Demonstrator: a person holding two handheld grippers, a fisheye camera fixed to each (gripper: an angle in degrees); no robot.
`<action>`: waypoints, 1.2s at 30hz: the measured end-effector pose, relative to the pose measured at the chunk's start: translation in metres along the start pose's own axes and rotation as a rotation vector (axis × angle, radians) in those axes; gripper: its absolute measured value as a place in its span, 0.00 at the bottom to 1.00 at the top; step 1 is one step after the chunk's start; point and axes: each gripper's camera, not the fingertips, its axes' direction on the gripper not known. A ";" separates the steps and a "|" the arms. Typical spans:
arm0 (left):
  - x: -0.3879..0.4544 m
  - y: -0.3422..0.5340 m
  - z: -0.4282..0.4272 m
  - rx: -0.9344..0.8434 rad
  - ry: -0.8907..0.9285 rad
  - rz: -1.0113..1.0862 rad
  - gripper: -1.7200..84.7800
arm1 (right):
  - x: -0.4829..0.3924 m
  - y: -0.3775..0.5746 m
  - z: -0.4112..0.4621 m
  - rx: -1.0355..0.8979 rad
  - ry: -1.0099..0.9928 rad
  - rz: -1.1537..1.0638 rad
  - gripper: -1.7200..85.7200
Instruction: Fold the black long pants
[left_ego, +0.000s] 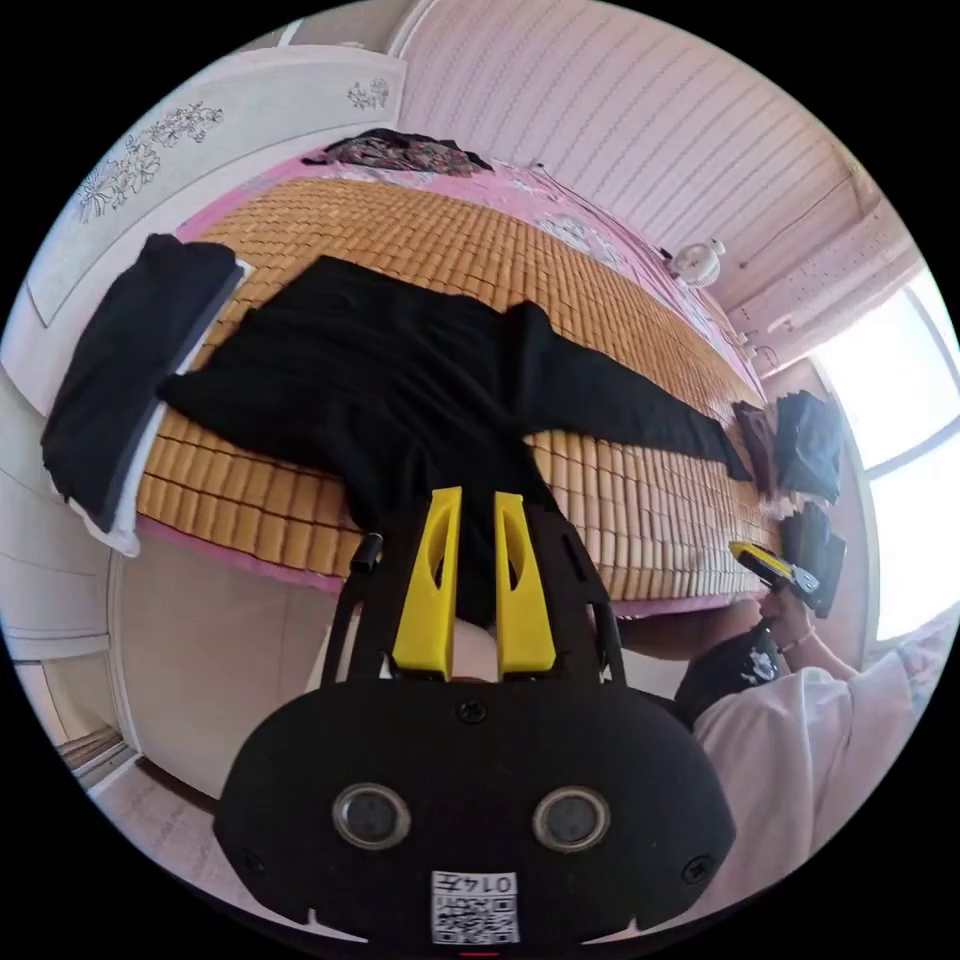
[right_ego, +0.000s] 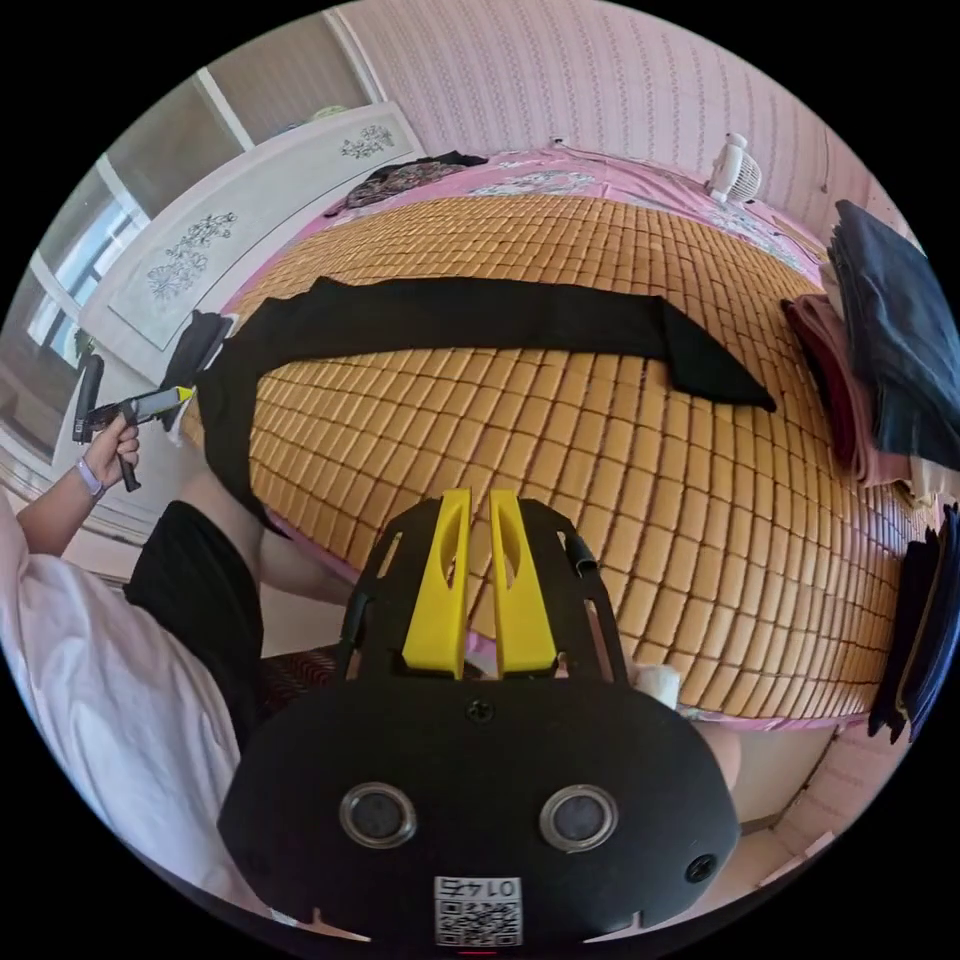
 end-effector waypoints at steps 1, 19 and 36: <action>0.014 0.009 0.010 -0.047 0.026 0.030 0.10 | -0.010 0.005 0.002 -0.011 -0.020 -0.036 0.06; 0.027 0.007 -0.005 -0.180 -0.023 0.245 0.01 | -0.081 -0.022 0.038 -0.103 -0.375 -0.447 0.13; -0.058 -0.009 -0.066 0.117 0.117 0.001 0.01 | -0.060 -0.064 0.070 -0.334 -0.742 -0.369 0.02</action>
